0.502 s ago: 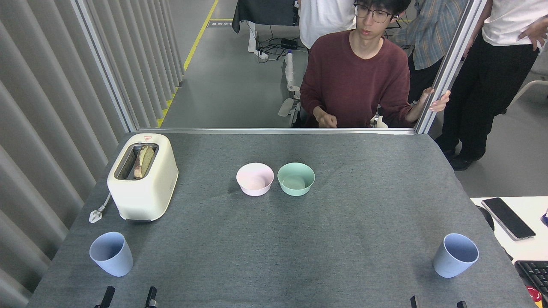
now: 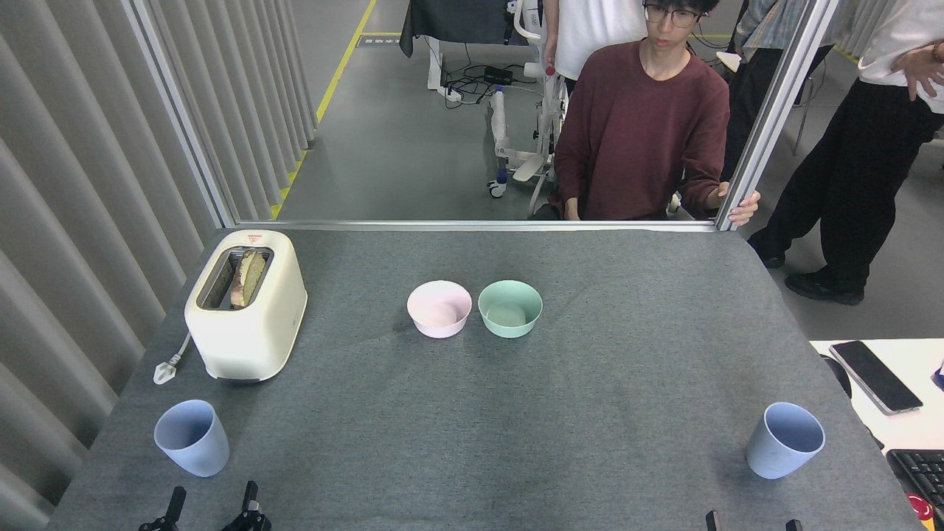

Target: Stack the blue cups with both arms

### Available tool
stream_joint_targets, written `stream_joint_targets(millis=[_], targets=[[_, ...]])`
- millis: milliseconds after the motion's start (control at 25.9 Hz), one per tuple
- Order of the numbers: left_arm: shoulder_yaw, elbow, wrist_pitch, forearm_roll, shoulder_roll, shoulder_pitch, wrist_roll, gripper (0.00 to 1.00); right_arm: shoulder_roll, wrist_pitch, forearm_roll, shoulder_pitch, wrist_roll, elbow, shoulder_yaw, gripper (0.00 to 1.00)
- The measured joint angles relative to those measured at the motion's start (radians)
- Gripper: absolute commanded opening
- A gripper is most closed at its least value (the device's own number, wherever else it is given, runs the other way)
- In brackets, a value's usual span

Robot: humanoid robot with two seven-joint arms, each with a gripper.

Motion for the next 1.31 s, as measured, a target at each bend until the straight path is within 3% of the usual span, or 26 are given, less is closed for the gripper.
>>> stream_joint_targets(millis=[773, 1313], targets=[[0.002, 0.219, 0.037, 0.018, 0.008, -0.162, 0.0, 1.0, 0.0, -0.001, 0.005, -0.004, 0.0, 0.0, 0.008, 1.0], [0.002, 0.46, 0.037, 0.019, 0.043, -0.367, -0.001, 1.0, -0.007, -0.003, 0.016, -0.013, 0.001, 0.0, 0.009, 1.0]])
